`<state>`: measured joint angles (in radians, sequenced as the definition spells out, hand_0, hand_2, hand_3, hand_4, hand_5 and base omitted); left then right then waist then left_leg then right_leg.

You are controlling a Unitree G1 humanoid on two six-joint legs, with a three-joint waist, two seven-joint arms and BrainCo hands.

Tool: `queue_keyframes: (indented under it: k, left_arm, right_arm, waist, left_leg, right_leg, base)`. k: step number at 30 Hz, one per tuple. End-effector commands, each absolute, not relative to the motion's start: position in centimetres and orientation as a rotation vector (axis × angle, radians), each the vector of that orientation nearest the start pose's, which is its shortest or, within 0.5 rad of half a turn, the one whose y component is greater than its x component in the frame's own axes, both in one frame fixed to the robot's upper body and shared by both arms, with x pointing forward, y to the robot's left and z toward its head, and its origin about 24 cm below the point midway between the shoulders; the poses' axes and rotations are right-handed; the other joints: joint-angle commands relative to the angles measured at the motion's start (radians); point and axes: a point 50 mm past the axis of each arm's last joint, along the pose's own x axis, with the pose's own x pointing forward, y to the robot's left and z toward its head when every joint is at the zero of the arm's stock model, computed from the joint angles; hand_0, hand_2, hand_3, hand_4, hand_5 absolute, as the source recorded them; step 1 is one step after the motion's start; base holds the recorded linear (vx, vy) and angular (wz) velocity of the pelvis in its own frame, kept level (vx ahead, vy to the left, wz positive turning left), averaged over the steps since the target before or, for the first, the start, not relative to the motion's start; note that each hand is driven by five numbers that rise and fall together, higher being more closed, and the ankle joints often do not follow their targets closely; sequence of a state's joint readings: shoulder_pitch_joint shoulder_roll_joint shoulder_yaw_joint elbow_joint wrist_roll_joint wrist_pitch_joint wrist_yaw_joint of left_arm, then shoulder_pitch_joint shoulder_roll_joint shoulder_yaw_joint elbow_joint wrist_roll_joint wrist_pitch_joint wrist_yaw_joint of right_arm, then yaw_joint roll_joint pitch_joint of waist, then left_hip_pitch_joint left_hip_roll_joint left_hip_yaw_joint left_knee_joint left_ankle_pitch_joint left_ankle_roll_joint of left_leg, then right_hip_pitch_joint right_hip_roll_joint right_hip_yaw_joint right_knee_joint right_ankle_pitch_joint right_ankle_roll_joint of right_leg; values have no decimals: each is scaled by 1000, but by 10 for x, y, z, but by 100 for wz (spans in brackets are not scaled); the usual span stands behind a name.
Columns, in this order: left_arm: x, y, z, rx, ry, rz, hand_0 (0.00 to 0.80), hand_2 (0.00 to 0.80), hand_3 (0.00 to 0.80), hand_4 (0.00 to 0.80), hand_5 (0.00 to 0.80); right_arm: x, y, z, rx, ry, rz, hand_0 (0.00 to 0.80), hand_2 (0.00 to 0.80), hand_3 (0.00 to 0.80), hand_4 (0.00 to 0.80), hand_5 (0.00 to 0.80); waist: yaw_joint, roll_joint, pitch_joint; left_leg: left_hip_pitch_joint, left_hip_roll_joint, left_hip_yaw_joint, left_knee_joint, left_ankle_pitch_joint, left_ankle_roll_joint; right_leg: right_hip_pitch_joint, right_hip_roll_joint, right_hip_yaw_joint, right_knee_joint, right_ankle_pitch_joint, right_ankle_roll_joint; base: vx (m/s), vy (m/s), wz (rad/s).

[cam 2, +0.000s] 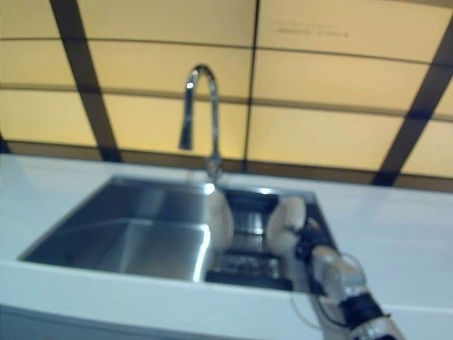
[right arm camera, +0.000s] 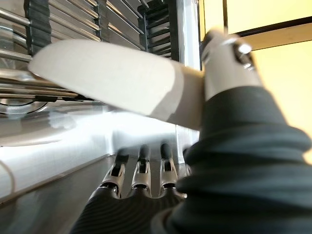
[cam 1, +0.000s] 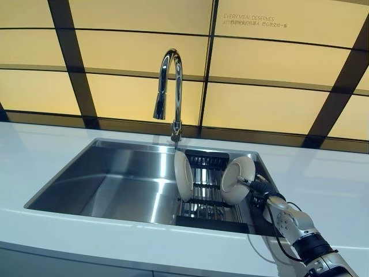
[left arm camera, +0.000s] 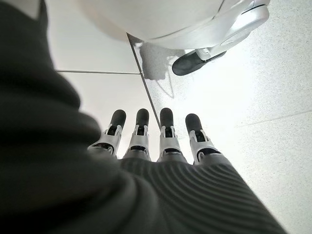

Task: Take plates into dishwasher

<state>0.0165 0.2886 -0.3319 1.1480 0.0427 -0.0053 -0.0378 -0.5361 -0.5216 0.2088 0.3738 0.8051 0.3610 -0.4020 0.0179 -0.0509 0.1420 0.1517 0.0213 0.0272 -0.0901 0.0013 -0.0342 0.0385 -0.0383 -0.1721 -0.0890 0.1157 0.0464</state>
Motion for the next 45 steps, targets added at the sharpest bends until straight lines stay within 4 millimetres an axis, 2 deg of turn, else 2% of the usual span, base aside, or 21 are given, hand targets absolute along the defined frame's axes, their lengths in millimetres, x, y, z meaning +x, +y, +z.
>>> queue_keyframes:
  k: [1,3,5,7,9,13,24,32,41,42,45]
  left_arm:
    - [111,231,-155,503,1166,-201,0,0,0,0,0]
    - [111,231,-155,505,1166,-201,0,0,0,0,0]
    - [111,232,-155,505,1165,-201,0,0,0,0,0]
    - [112,232,-154,504,1164,-200,0,0,0,0,0]
    - [113,231,-154,505,1163,-199,0,0,0,0,0]
    - [112,232,-154,506,1162,-201,0,0,0,0,0]
    - [112,231,-154,506,1161,-204,0,0,0,0,0]
    - [111,231,-155,500,1159,-197,0,0,0,0,0]
    - [110,233,-154,496,1157,-184,0,0,0,0,0]
    - [108,234,-154,496,1158,-183,0,0,0,0,0]
    - [105,235,-155,495,1163,-183,0,0,0,0,0]
  right_arm:
    - [366,-202,128,115,188,-193,122,122,122,122,122]
    - [366,-201,128,110,189,-191,151,151,151,151,151]
    - [366,-201,127,105,188,-186,251,251,251,251,251]
    - [366,-201,127,102,185,-182,395,395,395,395,395]
    - [366,-200,128,102,184,-179,467,467,467,467,467]
    - [366,-198,129,99,175,-176,787,787,787,787,787]
    - [365,-192,135,104,130,-145,800,800,800,800,800]
    - [363,-185,147,163,53,-95,800,800,800,800,800]
    - [350,-173,191,310,-178,28,800,800,800,800,800]
    - [345,-172,202,345,-248,66,800,800,800,800,800]
    - [337,-166,222,379,-350,135,800,800,800,800,800]
  waist:
    - [35,-22,1]
    - [36,-22,1]
    - [36,-21,2]
    - [35,-21,3]
    - [36,-22,4]
    - [37,-21,5]
    - [35,-20,6]
    - [35,-21,7]
    - [25,-25,9]
    - [24,-26,8]
    - [23,-25,4]
  left_leg:
    - [-24,-60,72,6,-46,40]
    - [-24,-61,72,6,-45,40]
    - [-24,-61,72,7,-46,41]
    - [-25,-61,72,7,-46,41]
    - [-25,-61,73,8,-46,41]
    - [-26,-61,72,7,-46,42]
    - [-25,-62,73,6,-46,42]
    - [-26,-60,84,5,-45,41]
    - [-28,-58,85,4,-45,41]
    - [-28,-59,83,4,-46,42]
    - [-27,-60,83,6,-52,45]
  right_leg:
    - [67,10,20,9,-83,36]
    - [67,9,20,10,-83,36]
    - [66,9,20,11,-83,36]
    - [65,9,20,12,-83,36]
    - [65,9,20,12,-83,36]
    - [65,8,20,12,-83,36]
    - [64,9,20,9,-80,36]
    - [62,7,10,6,-76,39]
    - [56,6,13,8,-72,45]
    - [56,5,14,7,-71,46]
    - [54,1,16,9,-72,48]
  base:
    - [0,0,0]
    - [0,0,0]
    - [0,0,0]
    - [0,0,0]
    - [0,0,0]
    - [0,0,0]
    - [0,0,0]
    - [0,0,0]
    - [0,0,0]
    - [0,0,0]
    - [0,0,0]
